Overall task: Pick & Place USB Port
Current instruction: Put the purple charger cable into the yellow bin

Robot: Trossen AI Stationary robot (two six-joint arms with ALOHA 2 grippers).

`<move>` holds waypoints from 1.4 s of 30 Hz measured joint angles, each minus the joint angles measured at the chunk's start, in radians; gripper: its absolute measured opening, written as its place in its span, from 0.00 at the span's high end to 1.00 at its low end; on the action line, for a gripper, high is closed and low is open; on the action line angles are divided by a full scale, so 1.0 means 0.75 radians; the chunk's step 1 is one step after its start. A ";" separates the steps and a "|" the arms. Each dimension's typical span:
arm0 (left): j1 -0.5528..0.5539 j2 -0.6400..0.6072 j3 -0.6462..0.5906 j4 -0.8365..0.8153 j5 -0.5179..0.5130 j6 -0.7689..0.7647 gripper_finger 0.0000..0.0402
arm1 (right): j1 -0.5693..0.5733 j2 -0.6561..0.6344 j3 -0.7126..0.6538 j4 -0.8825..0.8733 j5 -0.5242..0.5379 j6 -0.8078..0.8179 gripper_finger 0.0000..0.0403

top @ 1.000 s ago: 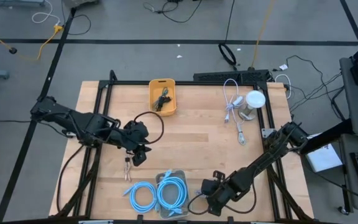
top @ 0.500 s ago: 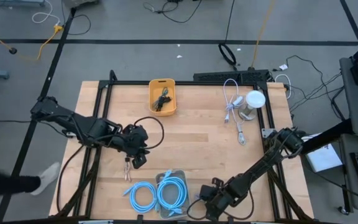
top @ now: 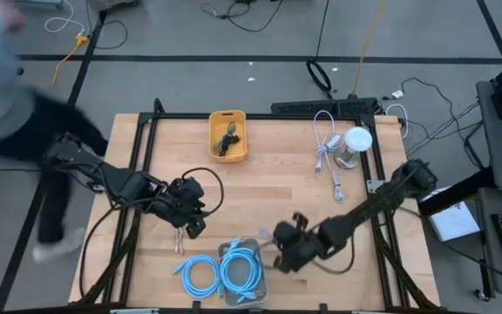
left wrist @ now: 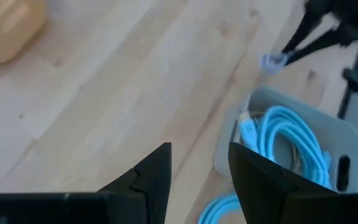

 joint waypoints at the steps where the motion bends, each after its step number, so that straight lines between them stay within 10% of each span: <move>1: -0.008 0.000 0.000 -0.001 -0.043 -0.022 0.60 | -0.024 -0.041 0.002 -0.025 0.028 -0.036 0.96; 8: 0.025 0.000 0.000 0.009 -0.372 -0.253 0.60 | -0.240 -0.302 0.001 -0.289 0.225 -0.308 0.96; 13: 0.163 -0.004 -0.067 0.199 -0.393 -0.332 0.60 | -0.455 -0.464 0.001 -0.010 0.342 -0.494 0.96; 23: 0.512 0.027 -0.564 1.983 0.086 -0.158 0.60 | -0.570 -0.508 0.002 0.396 0.333 -0.774 0.96; 31: 0.633 0.037 -0.581 1.932 0.321 0.248 0.60 | -0.500 -0.508 0.001 0.441 0.339 -0.764 0.96; 42: 0.653 0.091 -0.203 1.445 0.294 0.865 0.60 | -0.491 -0.503 0.001 0.443 0.334 -0.717 0.96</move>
